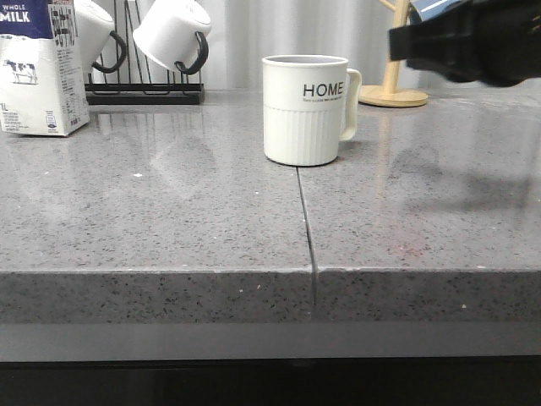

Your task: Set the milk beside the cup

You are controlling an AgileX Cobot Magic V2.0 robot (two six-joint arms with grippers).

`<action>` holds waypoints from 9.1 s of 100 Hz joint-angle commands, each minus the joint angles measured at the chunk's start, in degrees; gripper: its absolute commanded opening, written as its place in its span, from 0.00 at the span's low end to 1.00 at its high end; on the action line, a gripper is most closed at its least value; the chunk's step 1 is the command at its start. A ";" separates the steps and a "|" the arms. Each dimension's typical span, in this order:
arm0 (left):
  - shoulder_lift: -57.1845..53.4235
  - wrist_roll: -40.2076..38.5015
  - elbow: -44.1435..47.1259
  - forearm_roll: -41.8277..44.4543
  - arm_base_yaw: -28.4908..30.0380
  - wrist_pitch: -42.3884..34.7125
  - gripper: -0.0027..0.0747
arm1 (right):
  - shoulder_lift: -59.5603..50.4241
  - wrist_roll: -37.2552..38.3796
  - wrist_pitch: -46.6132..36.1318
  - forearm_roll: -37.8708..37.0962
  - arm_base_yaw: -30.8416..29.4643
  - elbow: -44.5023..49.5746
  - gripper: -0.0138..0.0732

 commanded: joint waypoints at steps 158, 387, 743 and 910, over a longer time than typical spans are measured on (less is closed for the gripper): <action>-1.14 -0.43 -2.92 -0.59 0.40 -10.76 0.01 | -59.56 -0.40 40.63 -0.37 -0.03 11.15 0.08; 93.73 -0.43 -65.51 -6.64 -4.60 -28.95 0.76 | -59.56 -0.40 40.69 -0.37 -0.03 11.15 0.08; 48.77 7.17 -36.51 -10.08 -11.07 -17.42 0.01 | -59.56 -0.40 40.69 -0.37 -0.03 11.15 0.08; -0.32 -5.87 1.39 3.13 3.15 -7.59 0.01 | -59.56 -0.40 40.69 -0.37 -0.03 11.15 0.08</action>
